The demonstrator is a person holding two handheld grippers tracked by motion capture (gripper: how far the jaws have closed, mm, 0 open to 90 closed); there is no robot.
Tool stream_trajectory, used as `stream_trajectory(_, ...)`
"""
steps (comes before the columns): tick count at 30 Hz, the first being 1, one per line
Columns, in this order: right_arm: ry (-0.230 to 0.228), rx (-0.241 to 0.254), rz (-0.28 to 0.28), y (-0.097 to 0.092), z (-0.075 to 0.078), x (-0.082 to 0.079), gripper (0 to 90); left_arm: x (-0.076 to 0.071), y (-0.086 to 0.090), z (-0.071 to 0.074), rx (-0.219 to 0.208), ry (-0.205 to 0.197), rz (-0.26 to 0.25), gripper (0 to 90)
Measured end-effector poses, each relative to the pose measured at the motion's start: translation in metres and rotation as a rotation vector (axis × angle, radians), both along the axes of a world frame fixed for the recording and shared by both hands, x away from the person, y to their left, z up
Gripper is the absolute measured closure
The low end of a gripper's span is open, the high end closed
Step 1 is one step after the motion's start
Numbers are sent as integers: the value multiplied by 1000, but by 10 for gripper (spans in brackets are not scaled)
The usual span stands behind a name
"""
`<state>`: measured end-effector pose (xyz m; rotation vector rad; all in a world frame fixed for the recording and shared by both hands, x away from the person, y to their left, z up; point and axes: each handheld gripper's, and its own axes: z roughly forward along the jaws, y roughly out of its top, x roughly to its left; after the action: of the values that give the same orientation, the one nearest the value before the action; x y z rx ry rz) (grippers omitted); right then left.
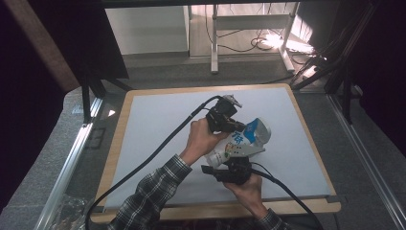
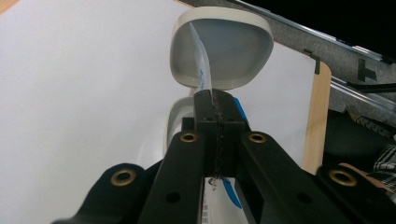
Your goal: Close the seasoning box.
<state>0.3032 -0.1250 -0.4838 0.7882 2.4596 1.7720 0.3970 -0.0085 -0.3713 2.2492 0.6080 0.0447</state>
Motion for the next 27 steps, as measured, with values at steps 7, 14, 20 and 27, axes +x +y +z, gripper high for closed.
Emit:
stream_trajectory(7,3,6,-2,0,0,0,536,0,-2,1,-1,2,3,900)
stream_trajectory(14,3,6,-1,0,0,0,536,0,-2,0,-2,8,4,900)
stream_trajectory(20,2,5,0,0,1,0,536,1,-1,0,-2,10,5,900)
stream_trajectory(27,2,5,1,1,1,0,536,1,-1,0,-1,11,5,900)
